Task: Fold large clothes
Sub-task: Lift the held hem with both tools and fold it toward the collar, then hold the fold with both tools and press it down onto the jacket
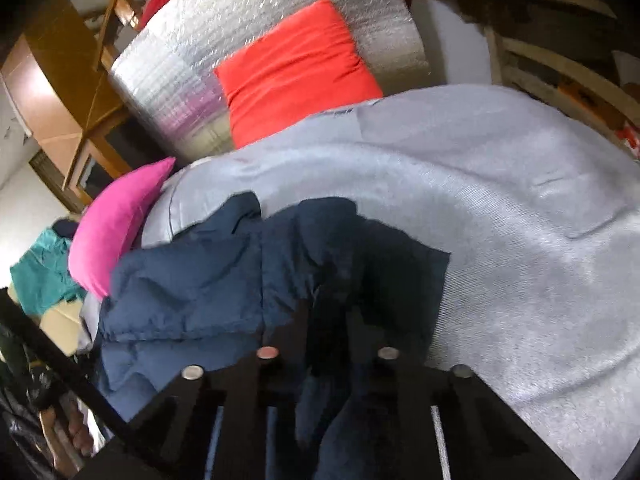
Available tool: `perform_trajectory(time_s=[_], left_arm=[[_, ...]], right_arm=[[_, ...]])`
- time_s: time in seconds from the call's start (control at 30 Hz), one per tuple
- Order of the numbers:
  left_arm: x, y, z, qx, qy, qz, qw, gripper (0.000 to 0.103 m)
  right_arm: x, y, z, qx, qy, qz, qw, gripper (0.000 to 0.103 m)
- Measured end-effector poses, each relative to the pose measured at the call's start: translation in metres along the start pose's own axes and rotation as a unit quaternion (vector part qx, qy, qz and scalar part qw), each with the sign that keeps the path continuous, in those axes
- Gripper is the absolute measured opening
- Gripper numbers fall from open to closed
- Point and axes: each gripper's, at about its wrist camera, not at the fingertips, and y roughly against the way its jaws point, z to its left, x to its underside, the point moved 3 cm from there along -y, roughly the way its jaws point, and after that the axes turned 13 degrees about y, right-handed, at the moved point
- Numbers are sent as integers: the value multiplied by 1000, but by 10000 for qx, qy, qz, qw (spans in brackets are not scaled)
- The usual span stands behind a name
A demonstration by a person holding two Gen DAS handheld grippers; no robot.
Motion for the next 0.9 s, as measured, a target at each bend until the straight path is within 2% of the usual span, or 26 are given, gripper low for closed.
perform_trajectory(time_s=[0.03,0.07,0.1,0.2,0.3,0.4,0.47,0.53,0.63,0.7,0.83,0.9], left_arm=[[2,6,-7,-83,-158,-122,9998,27],[0,11,-17,-213,-293,-216,9991,13],[-4,13,-25,-195,-235,-133,9994,10],[-21,21,-42,16,-20,99,9999,9],[-38,26,-55,101,-148,53,9998,8],[-46,14,-35,-31,-16,3,10000,7],[-41,0,-15,79,153,69,9998,7],[-31,-14,-8,2,72,58,10000,7],[-23,-18,-3,112,-82,-161,9998,7],[-22,-19,6,411,54,-249,9988,7],[-24,-33,11,416,86,-51,9991,8],[-27,-29,8,381,-5,-45,9993,8]], right_arm=[[-2,7,0,15,-20,-70,10000,10],[-5,12,0,31,-12,-130,9999,8],[-7,17,2,130,31,-200,9997,8],[-13,26,2,360,119,-392,9985,7],[-15,25,-6,526,10,-451,9976,6],[-14,19,-6,550,43,-454,9974,6],[-15,21,-4,543,131,-527,9970,6],[-17,23,-2,572,189,-603,9964,6],[-22,19,2,738,306,-662,9946,6],[-23,9,3,952,449,-597,9927,6],[-16,-16,-4,1042,318,-243,9938,6],[-19,-13,-6,989,284,-319,9942,6]])
